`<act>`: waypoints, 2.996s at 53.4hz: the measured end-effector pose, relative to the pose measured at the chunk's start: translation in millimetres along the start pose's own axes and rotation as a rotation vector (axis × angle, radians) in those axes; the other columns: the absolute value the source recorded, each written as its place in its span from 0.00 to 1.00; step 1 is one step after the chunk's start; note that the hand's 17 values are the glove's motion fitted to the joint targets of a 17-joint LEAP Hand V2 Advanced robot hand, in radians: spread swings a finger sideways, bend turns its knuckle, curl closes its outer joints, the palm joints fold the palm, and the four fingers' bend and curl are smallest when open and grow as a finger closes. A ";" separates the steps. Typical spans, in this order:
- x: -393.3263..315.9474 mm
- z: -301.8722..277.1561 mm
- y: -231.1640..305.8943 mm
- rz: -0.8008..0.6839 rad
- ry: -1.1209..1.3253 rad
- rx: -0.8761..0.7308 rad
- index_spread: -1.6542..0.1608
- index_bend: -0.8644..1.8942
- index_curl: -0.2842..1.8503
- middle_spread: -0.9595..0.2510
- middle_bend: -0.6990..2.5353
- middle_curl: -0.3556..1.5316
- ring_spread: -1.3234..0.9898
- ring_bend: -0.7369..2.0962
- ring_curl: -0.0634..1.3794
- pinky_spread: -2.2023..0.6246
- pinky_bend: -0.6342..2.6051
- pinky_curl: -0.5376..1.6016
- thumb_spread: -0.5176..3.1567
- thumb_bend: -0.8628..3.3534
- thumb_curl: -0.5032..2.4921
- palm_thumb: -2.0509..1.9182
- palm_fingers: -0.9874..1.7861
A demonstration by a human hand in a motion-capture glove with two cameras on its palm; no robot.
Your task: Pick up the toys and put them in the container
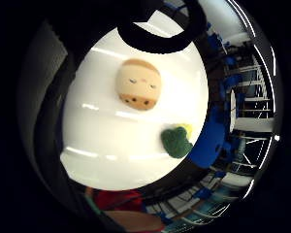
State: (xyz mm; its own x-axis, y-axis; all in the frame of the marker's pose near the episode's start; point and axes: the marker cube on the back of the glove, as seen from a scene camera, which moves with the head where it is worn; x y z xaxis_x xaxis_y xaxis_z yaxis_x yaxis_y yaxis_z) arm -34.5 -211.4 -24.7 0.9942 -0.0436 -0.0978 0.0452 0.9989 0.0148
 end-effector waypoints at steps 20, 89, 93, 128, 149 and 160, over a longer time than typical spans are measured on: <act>176.4 46.3 78.9 0.197 0.102 0.002 0.73 0.36 0.24 0.71 0.27 0.40 0.57 0.37 0.23 0.81 0.43 0.39 0.41 0.18 0.26 0.49 0.30; 258.1 132.1 111.8 0.344 0.011 -0.129 0.67 0.44 0.27 0.65 0.31 0.35 0.54 0.35 0.22 0.73 0.51 0.40 0.47 0.21 0.27 0.54 0.47; 255.3 131.7 112.0 0.343 0.013 -0.109 0.68 0.44 0.28 0.61 0.32 0.36 0.51 0.38 0.24 0.70 0.49 0.40 0.48 0.21 0.28 0.56 0.52; 219.5 94.4 89.1 0.296 0.030 -0.045 0.67 0.41 0.35 0.40 0.43 0.51 0.33 0.53 0.39 0.63 0.50 0.45 0.36 0.25 0.41 0.69 0.74; 87.9 -14.3 33.6 0.084 0.097 0.096 0.64 0.40 0.44 0.37 0.44 0.58 0.32 0.54 0.42 0.63 0.51 0.46 0.31 0.24 0.46 0.70 0.71; 19.3 -42.2 6.5 0.012 0.053 0.091 0.63 0.39 0.49 0.36 0.43 0.62 0.32 0.54 0.43 0.63 0.52 0.46 0.30 0.23 0.48 0.69 0.70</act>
State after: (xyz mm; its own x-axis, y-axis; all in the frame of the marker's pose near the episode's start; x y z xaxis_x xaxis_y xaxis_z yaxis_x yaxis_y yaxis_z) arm -19.1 -204.9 -68.5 0.9884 -0.0281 -0.1495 0.0442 0.9934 0.1060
